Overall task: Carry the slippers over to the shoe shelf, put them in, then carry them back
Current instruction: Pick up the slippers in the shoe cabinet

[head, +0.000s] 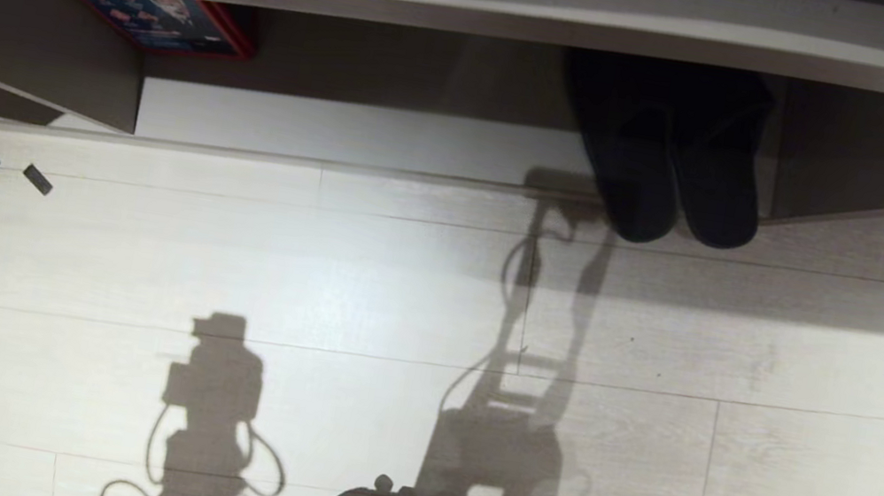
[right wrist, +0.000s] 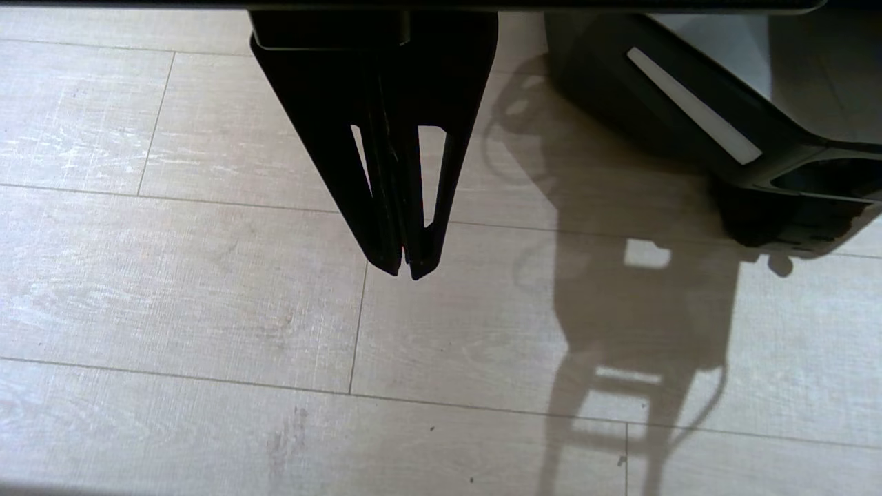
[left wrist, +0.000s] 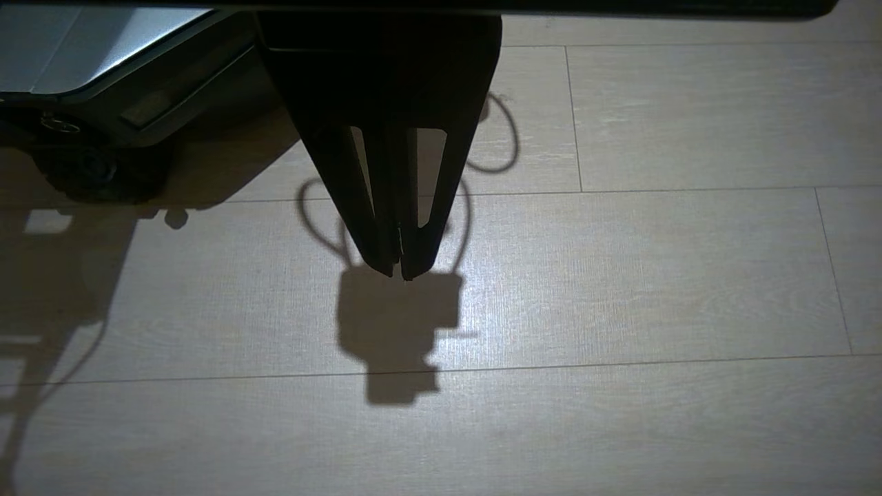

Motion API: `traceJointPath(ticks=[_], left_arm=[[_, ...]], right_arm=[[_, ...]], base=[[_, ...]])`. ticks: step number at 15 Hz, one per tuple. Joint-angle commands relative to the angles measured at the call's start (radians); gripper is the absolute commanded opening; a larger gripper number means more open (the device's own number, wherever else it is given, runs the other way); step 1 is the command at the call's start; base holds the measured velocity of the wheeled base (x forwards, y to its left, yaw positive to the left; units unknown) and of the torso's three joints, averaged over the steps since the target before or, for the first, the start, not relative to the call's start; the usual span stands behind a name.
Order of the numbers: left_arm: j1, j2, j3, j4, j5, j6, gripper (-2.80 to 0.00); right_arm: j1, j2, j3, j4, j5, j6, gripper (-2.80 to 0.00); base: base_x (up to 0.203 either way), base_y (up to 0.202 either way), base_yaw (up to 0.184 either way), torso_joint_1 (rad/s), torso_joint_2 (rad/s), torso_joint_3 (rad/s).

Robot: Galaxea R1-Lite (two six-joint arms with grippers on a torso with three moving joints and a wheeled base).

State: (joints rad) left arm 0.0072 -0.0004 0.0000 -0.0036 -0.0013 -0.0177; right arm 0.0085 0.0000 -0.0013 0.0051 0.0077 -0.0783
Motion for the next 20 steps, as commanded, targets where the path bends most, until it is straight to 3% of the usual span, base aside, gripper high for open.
traceJointPath(ticks=[1, 10, 20], left_arm=[[0.000, 0.001, 0.000, 0.001, 0.001, 0.001, -2.80], [0.001, 0.075, -0.002, 0.004, 0.001, 0.001, -2.80], [0.001, 0.002, -0.002, 0.004, 0.001, 0.001, -2.80]], right_arm=[[0.001, 0.002, -0.002, 0.006, 0.002, -0.004, -2.80], [0.001, 0.002, -0.002, 0.006, 0.003, -0.014, -2.80], [0.002, 0.002, -0.002, 0.006, 0.003, -0.014, -2.80]], base=[[0.000, 0.000, 0.000, 0.002, 0.00, 0.203], [0.000, 0.000, 0.000, 0.003, 0.00, 0.203], [0.000, 0.000, 0.000, 0.003, 0.00, 0.204]])
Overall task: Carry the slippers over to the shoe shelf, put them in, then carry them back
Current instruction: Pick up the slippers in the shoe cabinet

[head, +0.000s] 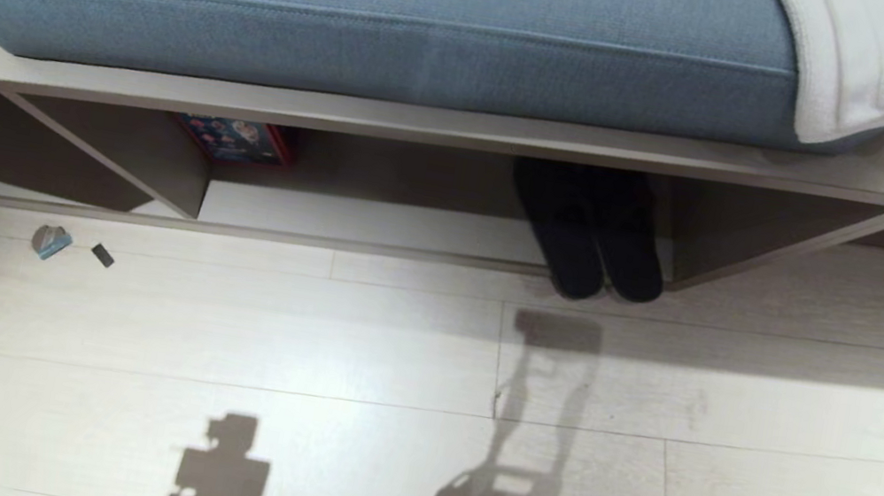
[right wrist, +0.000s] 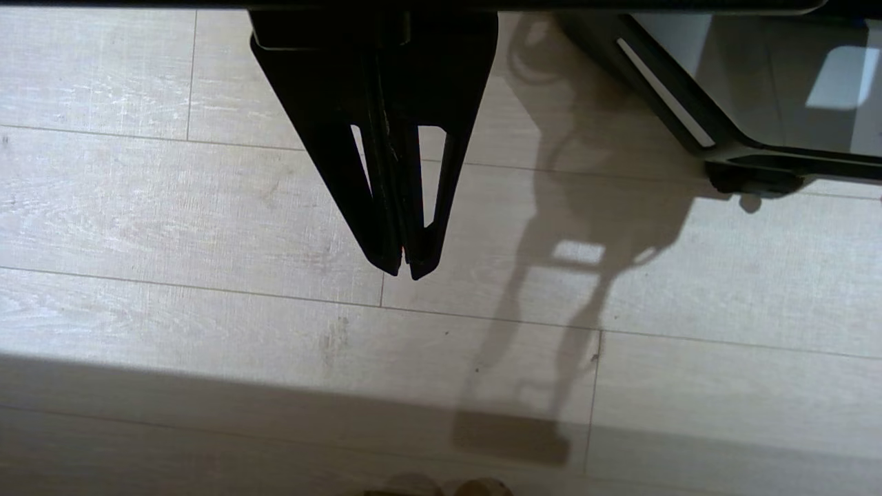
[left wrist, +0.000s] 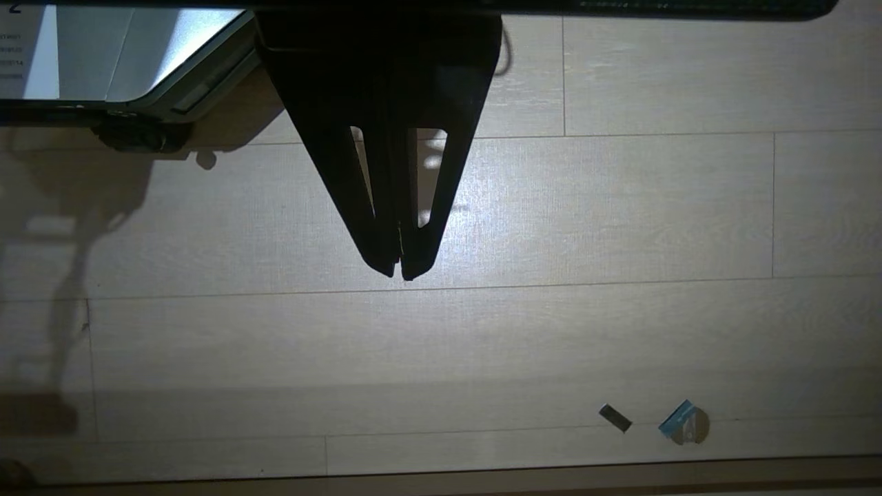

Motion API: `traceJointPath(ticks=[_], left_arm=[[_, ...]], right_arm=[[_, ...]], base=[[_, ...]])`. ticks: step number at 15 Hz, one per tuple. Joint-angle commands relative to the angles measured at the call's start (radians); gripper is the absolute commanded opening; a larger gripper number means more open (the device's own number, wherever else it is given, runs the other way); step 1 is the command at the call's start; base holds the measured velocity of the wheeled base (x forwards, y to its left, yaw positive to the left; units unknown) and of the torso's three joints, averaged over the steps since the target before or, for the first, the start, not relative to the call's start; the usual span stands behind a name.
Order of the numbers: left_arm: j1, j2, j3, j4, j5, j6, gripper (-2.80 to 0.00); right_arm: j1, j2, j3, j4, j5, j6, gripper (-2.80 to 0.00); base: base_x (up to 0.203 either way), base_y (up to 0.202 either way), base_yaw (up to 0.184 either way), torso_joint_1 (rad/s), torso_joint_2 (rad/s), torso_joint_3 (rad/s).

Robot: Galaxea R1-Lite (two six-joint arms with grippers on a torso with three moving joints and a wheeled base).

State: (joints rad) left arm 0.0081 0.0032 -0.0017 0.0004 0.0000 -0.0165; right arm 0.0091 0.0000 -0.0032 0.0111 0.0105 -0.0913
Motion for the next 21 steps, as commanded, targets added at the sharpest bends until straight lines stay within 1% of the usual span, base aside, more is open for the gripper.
traceJointPath(ticks=[1, 12, 15, 21], left_arm=[[0.001, -0.002, 0.000, -0.001, 0.000, -0.001, -2.80], [0.001, -0.003, 0.002, -0.005, 0.000, -0.002, -2.80], [0.000, -0.002, 0.002, -0.005, 0.000, -0.003, -2.80], [0.000, -0.002, 0.002, -0.005, 0.000, -0.005, -2.80]], right_arm=[[0.001, 0.002, 0.000, 0.000, 0.000, -0.001, -2.80], [0.000, 0.002, 0.003, -0.010, -0.001, 0.004, -2.80], [0.000, 0.002, 0.003, -0.008, -0.006, 0.039, -2.80], [0.000, 0.002, 0.003, -0.008, -0.004, 0.036, -2.80]], base=[[0.000, 0.000, 0.000, 0.002, 0.00, 0.213], [0.000, 0.000, 0.000, 0.002, 0.00, 0.200], [0.000, 0.000, 0.000, 0.005, 0.00, 0.209], [0.000, 0.000, 0.000, -0.001, 0.00, 0.203]])
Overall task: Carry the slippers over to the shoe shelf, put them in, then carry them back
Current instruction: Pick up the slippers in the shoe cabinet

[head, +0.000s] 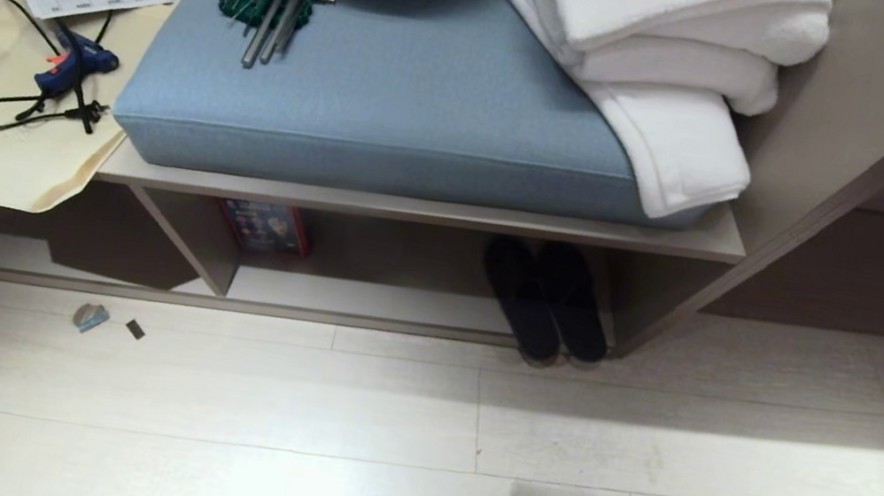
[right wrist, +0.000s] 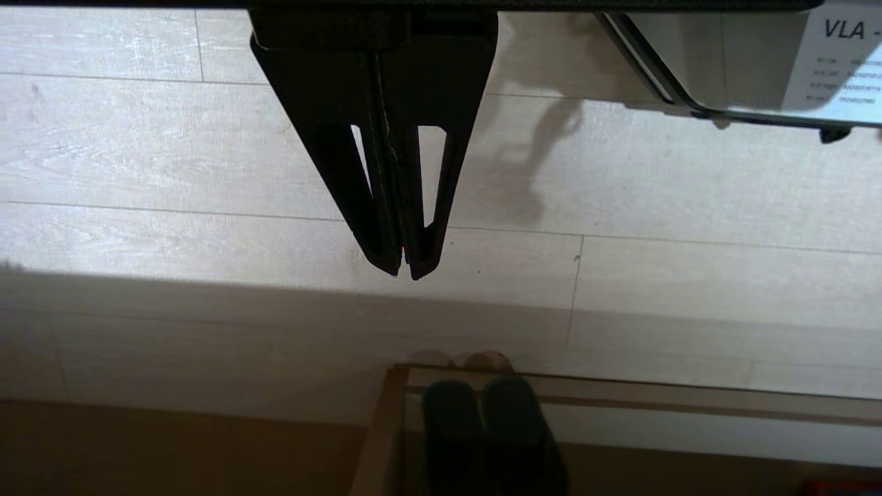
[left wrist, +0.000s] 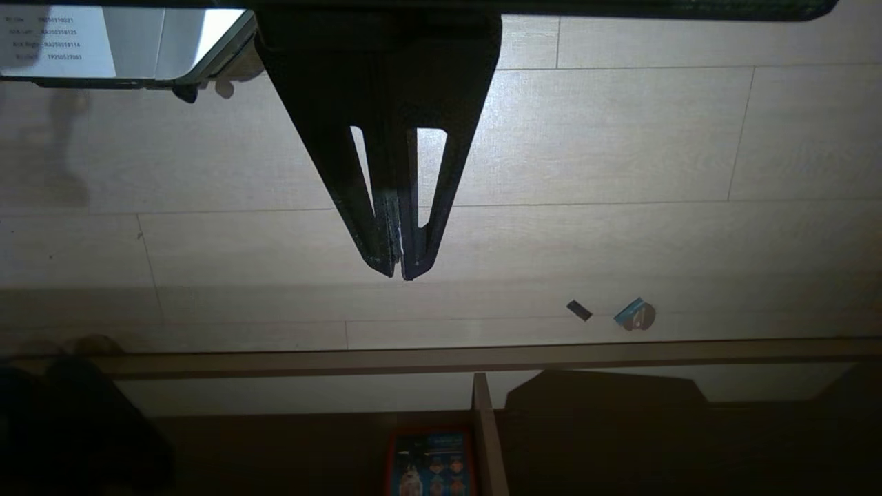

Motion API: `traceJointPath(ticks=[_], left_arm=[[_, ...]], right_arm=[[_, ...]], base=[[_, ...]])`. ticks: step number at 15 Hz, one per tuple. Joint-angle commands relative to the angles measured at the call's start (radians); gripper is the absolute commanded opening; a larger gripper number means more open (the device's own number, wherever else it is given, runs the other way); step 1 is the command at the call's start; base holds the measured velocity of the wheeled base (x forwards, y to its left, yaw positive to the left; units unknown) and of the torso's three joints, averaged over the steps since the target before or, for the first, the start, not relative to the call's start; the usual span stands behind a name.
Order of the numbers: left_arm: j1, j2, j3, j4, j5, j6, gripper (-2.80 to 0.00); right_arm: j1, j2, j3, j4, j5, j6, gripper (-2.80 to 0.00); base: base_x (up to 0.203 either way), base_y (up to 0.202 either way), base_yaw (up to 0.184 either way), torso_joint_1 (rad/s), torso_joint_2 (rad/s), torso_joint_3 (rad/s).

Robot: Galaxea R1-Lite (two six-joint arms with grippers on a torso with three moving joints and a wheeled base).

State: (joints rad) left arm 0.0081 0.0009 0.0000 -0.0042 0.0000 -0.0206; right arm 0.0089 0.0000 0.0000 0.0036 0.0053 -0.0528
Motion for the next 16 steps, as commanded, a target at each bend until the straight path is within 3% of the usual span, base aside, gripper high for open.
traceJointPath(ticks=[1, 16], left_arm=[[0.000, 0.000, 0.000, 0.000, 0.000, -0.001, -2.80], [0.001, 0.001, 0.000, 0.000, 0.000, -0.001, -2.80]], right_arm=[[0.001, 0.002, 0.000, -0.001, 0.001, -0.002, -2.80], [0.000, 0.002, 0.000, -0.001, 0.002, -0.010, -2.80]], base=[[0.000, 0.000, 0.000, 0.004, 0.00, 0.207], [0.000, 0.000, 0.000, 0.002, 0.00, 0.203]])
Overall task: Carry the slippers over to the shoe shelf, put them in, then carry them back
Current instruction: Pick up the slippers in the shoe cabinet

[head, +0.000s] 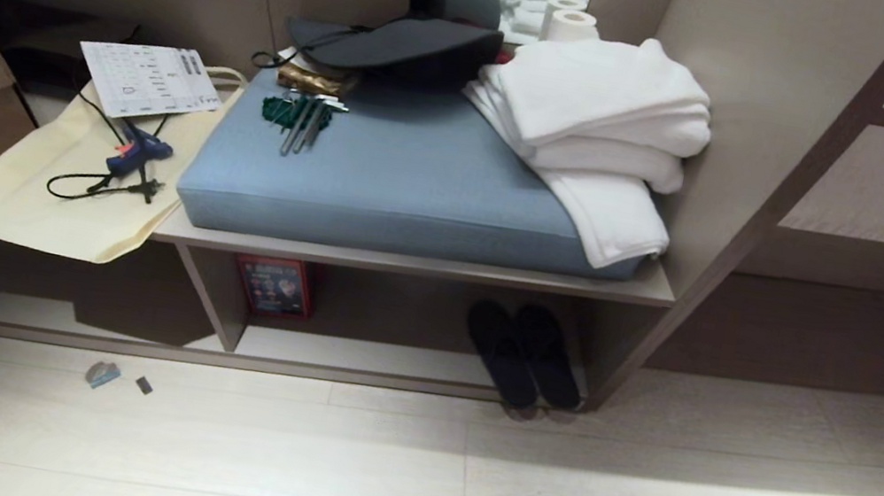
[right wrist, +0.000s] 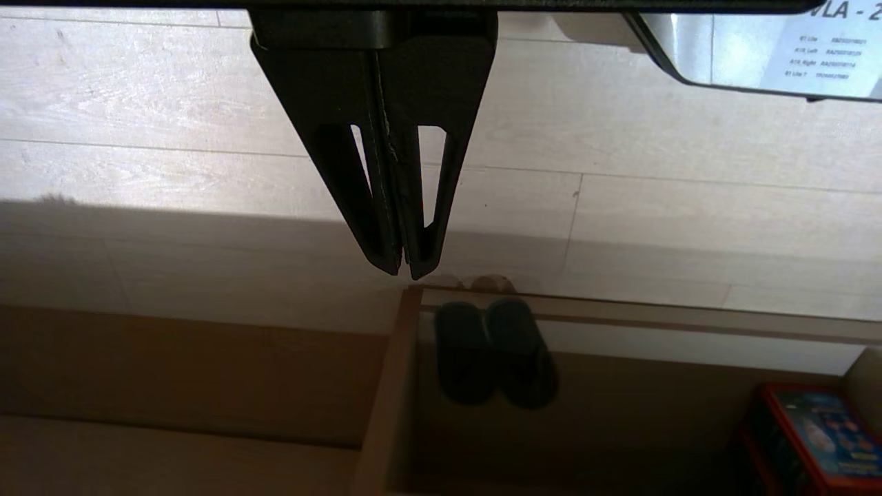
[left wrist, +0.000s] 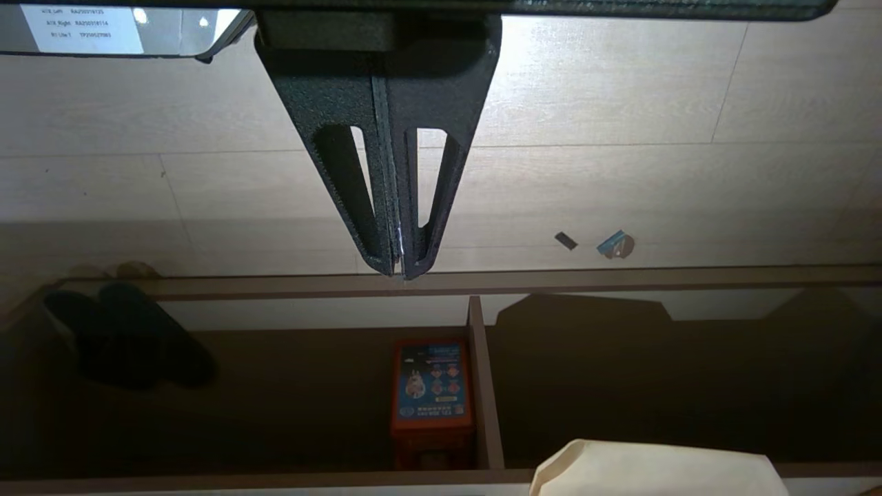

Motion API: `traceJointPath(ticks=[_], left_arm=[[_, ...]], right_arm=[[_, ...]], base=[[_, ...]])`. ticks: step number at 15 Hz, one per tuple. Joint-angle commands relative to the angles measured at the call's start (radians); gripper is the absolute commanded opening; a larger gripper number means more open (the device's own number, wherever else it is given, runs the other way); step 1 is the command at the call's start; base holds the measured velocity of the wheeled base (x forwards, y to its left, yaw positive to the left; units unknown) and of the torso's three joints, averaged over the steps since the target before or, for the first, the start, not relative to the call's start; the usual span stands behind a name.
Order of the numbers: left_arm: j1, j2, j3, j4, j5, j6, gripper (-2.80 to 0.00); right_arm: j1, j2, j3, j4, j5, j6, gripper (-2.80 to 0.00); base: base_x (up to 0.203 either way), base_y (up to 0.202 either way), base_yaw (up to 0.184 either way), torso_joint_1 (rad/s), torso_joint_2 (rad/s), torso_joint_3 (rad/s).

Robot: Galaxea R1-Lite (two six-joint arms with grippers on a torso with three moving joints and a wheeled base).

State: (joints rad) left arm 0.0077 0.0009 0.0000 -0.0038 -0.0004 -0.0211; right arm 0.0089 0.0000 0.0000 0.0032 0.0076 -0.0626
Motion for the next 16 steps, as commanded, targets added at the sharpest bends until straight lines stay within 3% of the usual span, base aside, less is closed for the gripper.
traceJointPath(ticks=[1, 16], left_arm=[[0.001, 0.001, 0.000, -0.001, 0.000, 0.000, -2.80], [0.001, -0.001, 0.000, -0.001, 0.000, -0.001, -2.80]], right_arm=[[0.000, 0.002, 0.000, 0.000, 0.000, 0.000, -2.80], [0.000, 0.002, 0.000, 0.000, -0.001, 0.001, -2.80]], base=[[0.000, 0.000, 0.000, 0.006, 0.00, 0.200], [0.000, 0.000, 0.000, 0.002, 0.00, 0.202]])
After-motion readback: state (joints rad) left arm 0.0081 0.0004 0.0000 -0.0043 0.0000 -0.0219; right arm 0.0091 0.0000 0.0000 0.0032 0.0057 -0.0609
